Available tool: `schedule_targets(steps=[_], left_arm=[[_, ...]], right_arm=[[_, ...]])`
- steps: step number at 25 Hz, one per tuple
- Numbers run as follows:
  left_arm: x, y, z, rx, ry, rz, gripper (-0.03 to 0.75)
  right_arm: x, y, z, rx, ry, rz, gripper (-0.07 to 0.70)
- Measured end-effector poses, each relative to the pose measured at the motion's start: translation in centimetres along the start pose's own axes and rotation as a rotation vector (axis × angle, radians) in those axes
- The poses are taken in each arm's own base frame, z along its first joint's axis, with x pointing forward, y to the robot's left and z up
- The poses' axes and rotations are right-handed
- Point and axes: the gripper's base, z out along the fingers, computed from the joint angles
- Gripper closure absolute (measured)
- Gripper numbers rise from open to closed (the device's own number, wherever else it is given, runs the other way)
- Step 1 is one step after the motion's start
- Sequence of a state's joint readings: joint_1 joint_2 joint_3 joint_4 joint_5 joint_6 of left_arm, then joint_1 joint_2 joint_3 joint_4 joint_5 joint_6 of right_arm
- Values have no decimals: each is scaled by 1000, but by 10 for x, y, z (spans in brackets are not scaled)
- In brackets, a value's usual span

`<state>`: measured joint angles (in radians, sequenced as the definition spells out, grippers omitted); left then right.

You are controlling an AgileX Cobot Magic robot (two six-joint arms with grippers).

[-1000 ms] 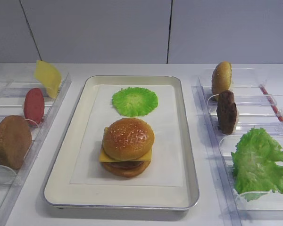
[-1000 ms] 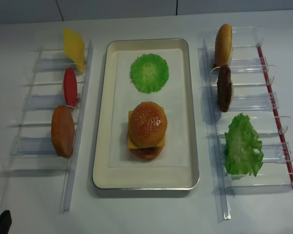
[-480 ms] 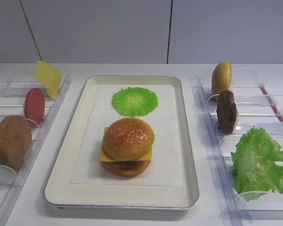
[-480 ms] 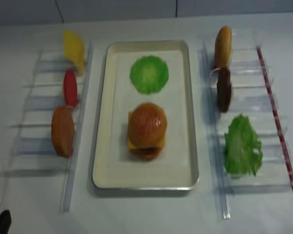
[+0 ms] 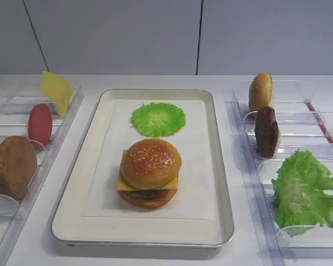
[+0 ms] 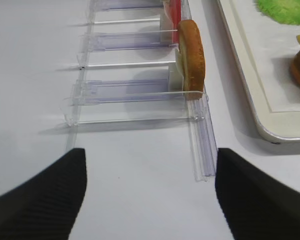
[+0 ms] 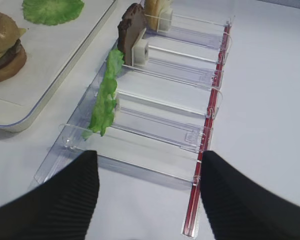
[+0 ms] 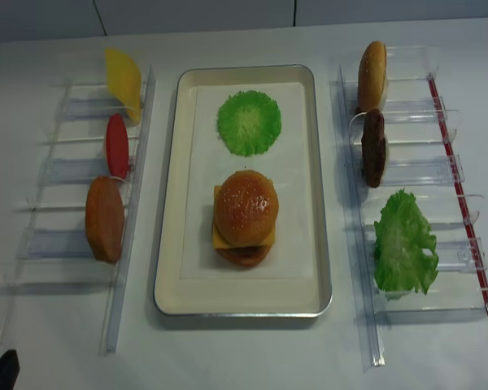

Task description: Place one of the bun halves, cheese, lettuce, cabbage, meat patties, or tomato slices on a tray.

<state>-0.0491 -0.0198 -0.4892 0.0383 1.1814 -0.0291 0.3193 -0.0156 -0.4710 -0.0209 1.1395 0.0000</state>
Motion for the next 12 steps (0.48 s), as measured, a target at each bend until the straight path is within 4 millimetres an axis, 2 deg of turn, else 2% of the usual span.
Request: schedule_targets(steps=[7,12], left_arm=[[0,0,0,0,0,0,223],[0,0,0,0,0,0,223]], right_arm=[[0,0,0,15,0,10,177],[0,1,0,138,3,87,177]])
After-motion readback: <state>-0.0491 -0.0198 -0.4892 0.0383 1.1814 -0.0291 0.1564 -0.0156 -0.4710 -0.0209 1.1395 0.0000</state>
